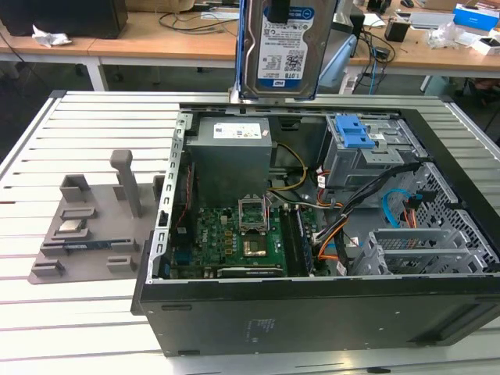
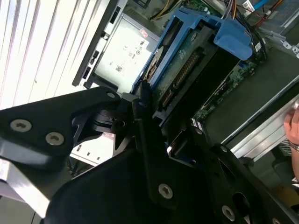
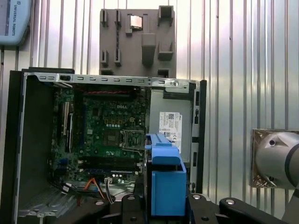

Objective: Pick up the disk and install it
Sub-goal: 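Pick up the disk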

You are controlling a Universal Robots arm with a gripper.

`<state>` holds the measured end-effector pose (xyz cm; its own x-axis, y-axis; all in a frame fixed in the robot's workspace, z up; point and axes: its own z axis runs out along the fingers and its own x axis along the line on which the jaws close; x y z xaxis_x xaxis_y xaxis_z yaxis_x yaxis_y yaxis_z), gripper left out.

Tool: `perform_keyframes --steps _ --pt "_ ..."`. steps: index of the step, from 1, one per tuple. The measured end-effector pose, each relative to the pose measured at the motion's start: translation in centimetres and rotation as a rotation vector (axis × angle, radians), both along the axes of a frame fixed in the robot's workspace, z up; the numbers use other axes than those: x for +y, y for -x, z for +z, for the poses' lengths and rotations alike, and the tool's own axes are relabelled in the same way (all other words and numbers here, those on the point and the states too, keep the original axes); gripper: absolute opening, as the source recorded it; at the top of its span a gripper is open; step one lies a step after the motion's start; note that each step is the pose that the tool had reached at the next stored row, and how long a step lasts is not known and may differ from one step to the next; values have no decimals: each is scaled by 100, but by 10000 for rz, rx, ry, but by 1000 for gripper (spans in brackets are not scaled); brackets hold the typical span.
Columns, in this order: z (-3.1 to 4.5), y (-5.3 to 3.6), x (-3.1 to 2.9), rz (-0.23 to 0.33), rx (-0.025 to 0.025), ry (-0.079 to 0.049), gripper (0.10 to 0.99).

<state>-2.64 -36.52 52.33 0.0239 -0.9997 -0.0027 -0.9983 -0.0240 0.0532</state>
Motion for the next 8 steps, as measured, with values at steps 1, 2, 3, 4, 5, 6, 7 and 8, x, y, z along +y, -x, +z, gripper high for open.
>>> perform_keyframes --steps 1,2,3,4,5,6,7,8 --pt "-1 0 -19 0 -1 -1 369" --pt "0 0 -45 0 0 0 369" --pt "-1 0 -76 0 0 0 369" --pt "-1 0 -89 -1 -1 -1 369" --pt "-2 0 -103 -1 0 -1 369" --pt "-2 -1 -127 -1 0 0 369" --pt "-4 -1 -164 0 0 0 369" --pt "-6 -1 -195 -1 0 0 369"
